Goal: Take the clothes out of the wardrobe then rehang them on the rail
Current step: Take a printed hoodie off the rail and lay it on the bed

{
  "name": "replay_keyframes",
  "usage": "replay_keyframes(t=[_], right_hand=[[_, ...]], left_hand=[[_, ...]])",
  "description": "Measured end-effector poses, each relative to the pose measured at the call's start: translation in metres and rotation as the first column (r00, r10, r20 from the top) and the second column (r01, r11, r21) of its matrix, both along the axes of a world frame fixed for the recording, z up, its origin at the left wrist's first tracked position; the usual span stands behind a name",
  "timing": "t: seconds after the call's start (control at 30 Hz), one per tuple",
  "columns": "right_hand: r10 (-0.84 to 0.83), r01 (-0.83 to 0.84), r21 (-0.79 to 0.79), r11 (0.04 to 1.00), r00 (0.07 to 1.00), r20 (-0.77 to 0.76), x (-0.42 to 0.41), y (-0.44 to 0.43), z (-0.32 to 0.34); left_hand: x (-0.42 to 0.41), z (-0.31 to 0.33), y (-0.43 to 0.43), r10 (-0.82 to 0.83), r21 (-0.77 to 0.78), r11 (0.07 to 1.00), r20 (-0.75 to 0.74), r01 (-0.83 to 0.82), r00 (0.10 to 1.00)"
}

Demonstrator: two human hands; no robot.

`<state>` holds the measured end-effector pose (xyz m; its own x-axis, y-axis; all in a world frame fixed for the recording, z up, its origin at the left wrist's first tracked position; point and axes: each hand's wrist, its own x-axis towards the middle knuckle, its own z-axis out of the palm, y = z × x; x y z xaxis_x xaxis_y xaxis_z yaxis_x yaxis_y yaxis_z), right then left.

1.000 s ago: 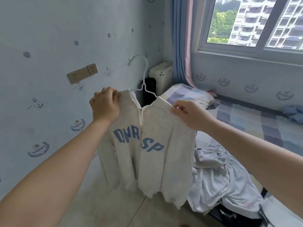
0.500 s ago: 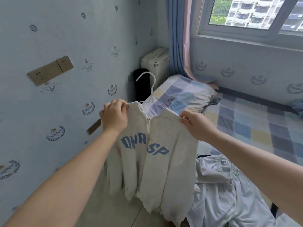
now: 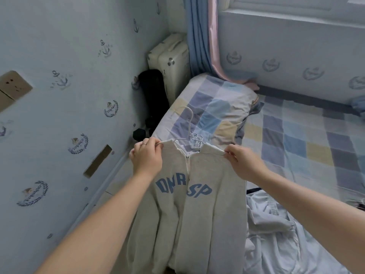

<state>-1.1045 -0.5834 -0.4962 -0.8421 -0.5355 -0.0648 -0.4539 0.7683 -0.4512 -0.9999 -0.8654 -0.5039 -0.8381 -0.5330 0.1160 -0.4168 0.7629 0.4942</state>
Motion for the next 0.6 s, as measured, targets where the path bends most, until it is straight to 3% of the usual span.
replay_keyframes(t=[0.3,0.6], right_hand=[[-0.167,0.161,0.269,0.949,0.986,-0.002,-0.064,-0.049,-0.107],[-0.326,0.327,0.409,0.852,0.943,-0.075,-0.120,-0.075,-0.238]], left_hand=[[-0.091,-0.114,-0.042,-0.113,0.108,0.990,0.210,0.091,0.971],[-0.175,-0.247,-0.055,-0.148,0.136,0.984,0.288,0.113,0.946]])
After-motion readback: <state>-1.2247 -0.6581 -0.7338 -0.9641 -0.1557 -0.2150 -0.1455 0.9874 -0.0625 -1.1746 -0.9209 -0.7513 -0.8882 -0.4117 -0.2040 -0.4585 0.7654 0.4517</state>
